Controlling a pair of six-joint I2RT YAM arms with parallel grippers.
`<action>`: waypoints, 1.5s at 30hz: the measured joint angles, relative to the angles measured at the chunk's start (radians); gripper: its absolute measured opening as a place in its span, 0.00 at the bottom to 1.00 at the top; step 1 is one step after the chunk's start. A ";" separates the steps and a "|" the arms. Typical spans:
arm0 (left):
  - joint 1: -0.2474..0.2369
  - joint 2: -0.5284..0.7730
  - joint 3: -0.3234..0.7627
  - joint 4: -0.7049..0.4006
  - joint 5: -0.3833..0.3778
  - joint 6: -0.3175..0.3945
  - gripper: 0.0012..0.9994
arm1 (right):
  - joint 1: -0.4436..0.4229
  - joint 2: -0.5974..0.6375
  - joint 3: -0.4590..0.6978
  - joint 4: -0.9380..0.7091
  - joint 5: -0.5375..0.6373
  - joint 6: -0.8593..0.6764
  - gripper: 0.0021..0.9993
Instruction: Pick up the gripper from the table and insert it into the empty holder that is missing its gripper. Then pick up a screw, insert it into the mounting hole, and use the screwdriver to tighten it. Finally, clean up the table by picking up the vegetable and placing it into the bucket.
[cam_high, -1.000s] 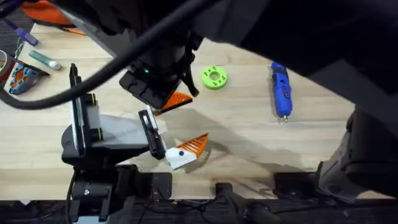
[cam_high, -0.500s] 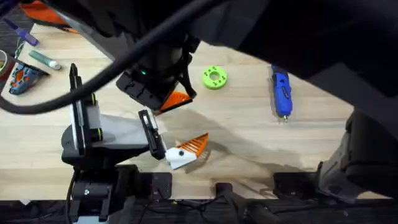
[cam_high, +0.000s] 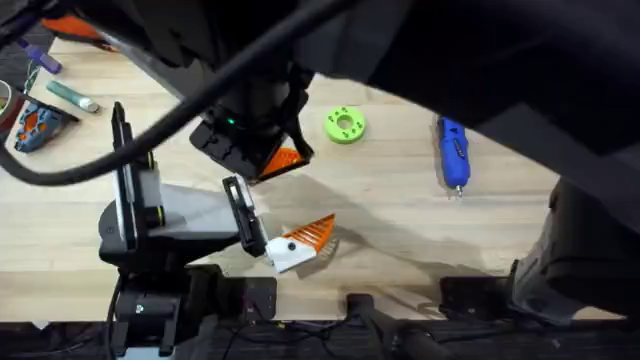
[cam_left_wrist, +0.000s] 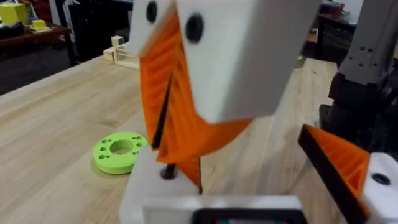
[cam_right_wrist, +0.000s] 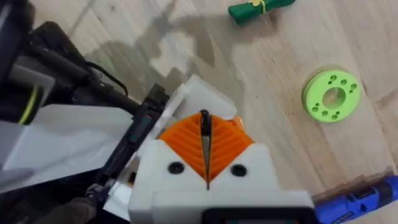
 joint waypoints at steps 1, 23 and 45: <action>0.000 0.000 0.000 0.000 0.000 0.000 0.99 | 0.000 0.001 0.000 0.000 0.000 0.000 0.00; 0.000 0.000 0.000 0.000 -0.001 -0.003 0.99 | 0.000 0.012 0.002 0.008 0.000 0.000 0.00; 0.001 0.003 0.000 0.000 -0.002 -0.019 0.99 | 0.000 0.050 0.009 0.037 0.002 0.000 0.00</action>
